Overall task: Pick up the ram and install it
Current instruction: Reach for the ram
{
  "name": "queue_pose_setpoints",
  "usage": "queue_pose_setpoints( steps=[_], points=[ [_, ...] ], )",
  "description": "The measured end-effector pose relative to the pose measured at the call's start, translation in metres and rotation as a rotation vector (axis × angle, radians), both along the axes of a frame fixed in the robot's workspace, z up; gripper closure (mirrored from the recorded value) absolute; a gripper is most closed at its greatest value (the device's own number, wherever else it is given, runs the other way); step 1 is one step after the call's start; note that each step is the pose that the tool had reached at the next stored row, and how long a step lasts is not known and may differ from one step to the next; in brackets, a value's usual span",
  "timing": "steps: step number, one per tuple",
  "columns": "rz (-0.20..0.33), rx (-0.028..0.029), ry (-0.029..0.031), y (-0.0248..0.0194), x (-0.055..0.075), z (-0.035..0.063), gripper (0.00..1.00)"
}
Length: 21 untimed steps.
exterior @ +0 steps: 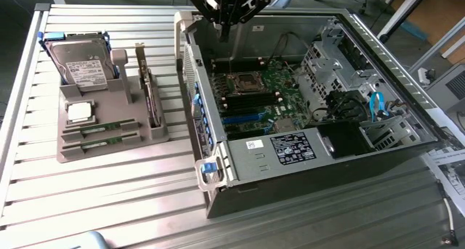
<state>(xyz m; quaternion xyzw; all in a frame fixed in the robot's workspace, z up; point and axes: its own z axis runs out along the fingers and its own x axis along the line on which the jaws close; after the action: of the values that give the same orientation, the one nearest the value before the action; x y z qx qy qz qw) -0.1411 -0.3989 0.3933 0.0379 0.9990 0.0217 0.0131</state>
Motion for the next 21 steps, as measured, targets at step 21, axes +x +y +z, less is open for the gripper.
queue_pose_setpoints(
  steps=[21],
  points=[
    [0.000, 0.0000, 0.0000, 0.0000, -0.0069, 0.0000, 0.89]
  ],
)
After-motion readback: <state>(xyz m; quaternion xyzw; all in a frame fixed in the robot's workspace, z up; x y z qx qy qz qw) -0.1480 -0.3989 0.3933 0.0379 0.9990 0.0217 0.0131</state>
